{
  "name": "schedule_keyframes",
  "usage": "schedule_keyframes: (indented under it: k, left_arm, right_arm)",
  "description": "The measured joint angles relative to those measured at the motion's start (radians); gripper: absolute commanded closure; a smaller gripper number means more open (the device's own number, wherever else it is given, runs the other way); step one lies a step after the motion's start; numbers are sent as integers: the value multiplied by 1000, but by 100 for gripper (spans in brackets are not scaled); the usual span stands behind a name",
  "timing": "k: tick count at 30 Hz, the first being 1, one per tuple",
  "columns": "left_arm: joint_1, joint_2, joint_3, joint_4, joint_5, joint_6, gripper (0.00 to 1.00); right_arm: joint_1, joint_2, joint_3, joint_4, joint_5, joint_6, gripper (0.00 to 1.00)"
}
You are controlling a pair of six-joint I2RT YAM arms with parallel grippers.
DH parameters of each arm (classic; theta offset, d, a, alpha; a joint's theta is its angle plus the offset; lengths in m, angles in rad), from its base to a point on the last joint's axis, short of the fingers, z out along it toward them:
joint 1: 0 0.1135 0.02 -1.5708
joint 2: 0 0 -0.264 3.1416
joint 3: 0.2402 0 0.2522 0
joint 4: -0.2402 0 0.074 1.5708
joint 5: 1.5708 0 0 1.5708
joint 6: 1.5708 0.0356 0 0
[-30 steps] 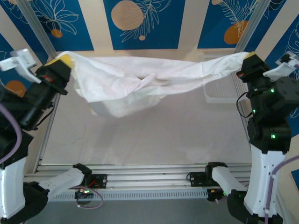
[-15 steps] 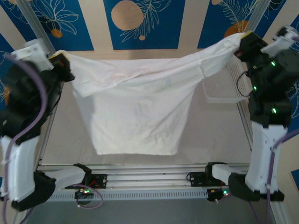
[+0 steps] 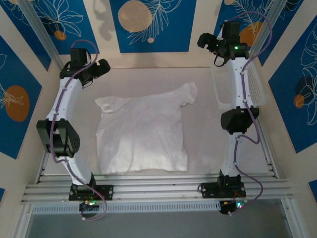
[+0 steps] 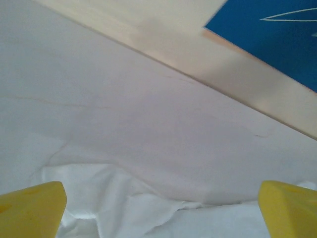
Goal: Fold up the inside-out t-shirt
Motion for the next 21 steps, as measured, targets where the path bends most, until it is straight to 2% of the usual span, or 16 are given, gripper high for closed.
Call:
schedule_keyframes:
  k: [3, 6, 9, 13, 17, 21]
  left_arm:
    - [-2, -96, -70, 96, 113, 49, 1]
    - [-26, -239, -136, 126, 208, 155, 1]
    - [-106, -409, -207, 110, 285, 350, 1]
    - [-318, -652, -401, 46, 393, 657, 3]
    - [-485, -828, -636, -40, 454, 843, 5]
    - [-678, -858, -766, -105, 400, 915, 5]
  right_arm:
    - [-13, -26, 73, -124, -96, -35, 1]
    - [-40, -148, -30, -171, -190, -67, 0]
    - [-69, -321, -240, -189, -267, -103, 1]
    - [-64, -555, -539, -202, -287, -150, 1]
    - [33, -794, -916, -168, -286, -125, 0]
    - [197, -996, -1364, -84, -256, -6, 5]
